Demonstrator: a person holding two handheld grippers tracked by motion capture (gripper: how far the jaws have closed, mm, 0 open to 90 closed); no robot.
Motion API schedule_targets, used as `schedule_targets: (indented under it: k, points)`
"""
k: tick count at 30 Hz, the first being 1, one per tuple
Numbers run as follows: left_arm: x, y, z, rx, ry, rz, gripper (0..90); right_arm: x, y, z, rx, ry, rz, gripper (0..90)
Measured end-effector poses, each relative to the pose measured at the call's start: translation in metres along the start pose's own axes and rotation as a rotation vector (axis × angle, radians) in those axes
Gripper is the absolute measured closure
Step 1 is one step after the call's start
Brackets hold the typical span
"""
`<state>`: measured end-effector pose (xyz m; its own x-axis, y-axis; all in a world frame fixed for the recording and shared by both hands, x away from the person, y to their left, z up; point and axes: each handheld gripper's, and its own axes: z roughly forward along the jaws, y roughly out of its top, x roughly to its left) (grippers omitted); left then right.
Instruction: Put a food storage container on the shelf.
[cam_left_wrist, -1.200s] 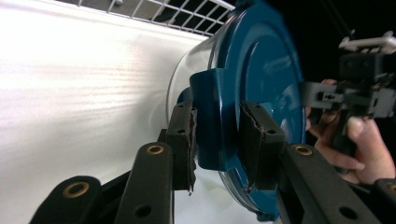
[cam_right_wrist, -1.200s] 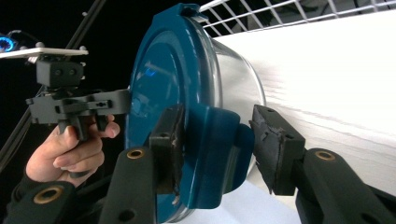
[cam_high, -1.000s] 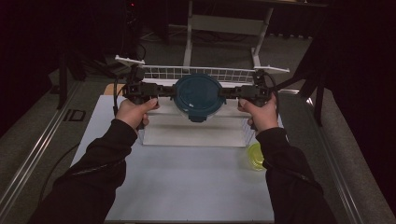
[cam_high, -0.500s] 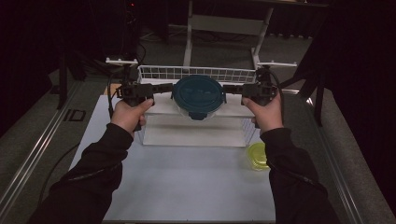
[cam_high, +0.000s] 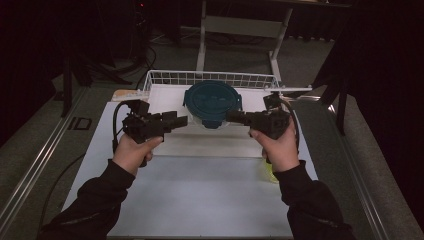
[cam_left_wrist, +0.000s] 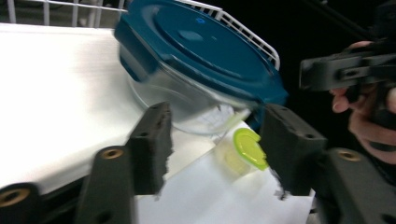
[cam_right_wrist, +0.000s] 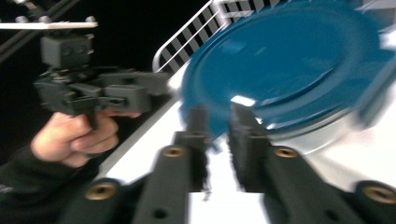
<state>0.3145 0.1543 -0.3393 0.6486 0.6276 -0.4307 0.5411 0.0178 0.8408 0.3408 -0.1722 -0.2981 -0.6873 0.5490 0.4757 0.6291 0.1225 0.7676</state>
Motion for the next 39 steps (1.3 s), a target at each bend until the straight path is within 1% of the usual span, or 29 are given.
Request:
schedule_targets:
  k: [1, 2, 3, 4, 5, 6, 7, 9, 10, 12, 14, 16, 17, 19, 22, 23, 25, 26, 30, 32, 35, 39]
  points:
    - [0.000, -0.005, -0.001, 0.007, -0.023, 0.019, 40.6, 0.001, -0.004, 0.003, 0.016, 0.002, -0.006, 89.5]
    - [0.000, -0.008, -0.002, 0.005, -0.061, 0.027, 36.9, 0.003, -0.009, 0.008, 0.031, 0.007, -0.013, 89.6]
    - [0.000, -0.008, -0.002, 0.005, -0.061, 0.027, 32.2, 0.003, -0.009, 0.008, 0.031, 0.007, -0.013, 89.6]
    - [0.000, -0.008, -0.002, 0.005, -0.061, 0.027, 32.2, 0.003, -0.012, 0.010, 0.034, 0.001, -0.012, 89.6]
    - [-0.001, -0.019, -0.003, -0.005, -0.069, 0.049, 32.2, 0.003, -0.012, 0.010, 0.034, 0.001, -0.012, 89.7]
    - [-0.002, -0.024, -0.003, -0.008, -0.072, 0.071, 28.2, 0.001, -0.019, 0.018, 0.043, 0.009, 0.009, 89.8]
    - [-0.003, -0.029, -0.002, -0.005, -0.062, 0.087, 24.2, 0.000, -0.021, 0.021, 0.047, 0.018, 0.017, 89.8]
    - [-0.005, -0.041, 0.001, -0.009, -0.028, 0.122, 14.5, 0.002, -0.024, 0.026, 0.054, 0.023, 0.004, 89.8]
    - [-0.005, -0.047, 0.002, -0.003, -0.014, 0.140, 9.9, 0.003, -0.025, 0.028, 0.052, 0.020, 0.001, 89.8]
    - [-0.006, -0.057, 0.006, 0.015, 0.016, 0.156, 0.0, 0.004, -0.025, 0.032, 0.049, 0.007, -0.008, 89.8]
    - [-0.007, -0.068, 0.008, 0.015, 0.045, 0.155, 0.0, 0.004, -0.024, 0.036, 0.051, 0.021, 0.004, 89.8]
    - [-0.007, -0.077, 0.010, 0.007, 0.038, 0.142, 0.0, 0.005, -0.024, 0.038, 0.041, 0.000, -0.010, 89.8]
    - [-0.007, -0.081, 0.010, -0.002, 0.039, 0.138, 0.0, 0.005, -0.023, 0.039, 0.037, 0.000, -0.008, 89.8]
    - [-0.008, -0.086, 0.012, -0.005, 0.037, 0.148, 0.0, 0.002, -0.023, 0.040, 0.032, 0.004, 0.001, 89.8]
    - [-0.011, -0.092, 0.012, -0.028, 0.046, 0.172, 0.0, -0.003, -0.020, 0.040, 0.024, -0.009, 0.015, 89.8]
    - [-0.012, -0.094, 0.013, -0.033, 0.048, 0.181, 0.0, -0.006, -0.019, 0.042, 0.023, -0.023, 0.019, 89.8]
    - [-0.014, -0.098, 0.013, -0.044, 0.042, 0.189, 0.0, -0.008, -0.019, 0.043, 0.023, -0.031, 0.020, 89.8]
    - [-0.015, -0.100, 0.014, -0.046, 0.046, 0.197, 0.0, -0.011, -0.018, 0.044, 0.026, -0.025, 0.030, 89.8]
    - [-0.016, -0.105, 0.016, -0.049, 0.037, 0.190, 0.0, -0.014, -0.016, 0.047, 0.016, -0.038, 0.032, 89.8]
    - [-0.015, -0.106, 0.017, -0.048, 0.036, 0.188, 0.0, -0.015, -0.012, 0.047, 0.012, -0.055, 0.031, 89.7]
    - [-0.016, -0.107, 0.017, -0.044, 0.034, 0.195, 0.0, -0.017, -0.010, 0.047, 0.009, -0.065, 0.032, 89.8]
    - [-0.016, -0.107, 0.016, -0.054, 0.039, 0.207, 0.0, -0.019, -0.007, 0.048, 0.004, -0.090, 0.027, 89.7]
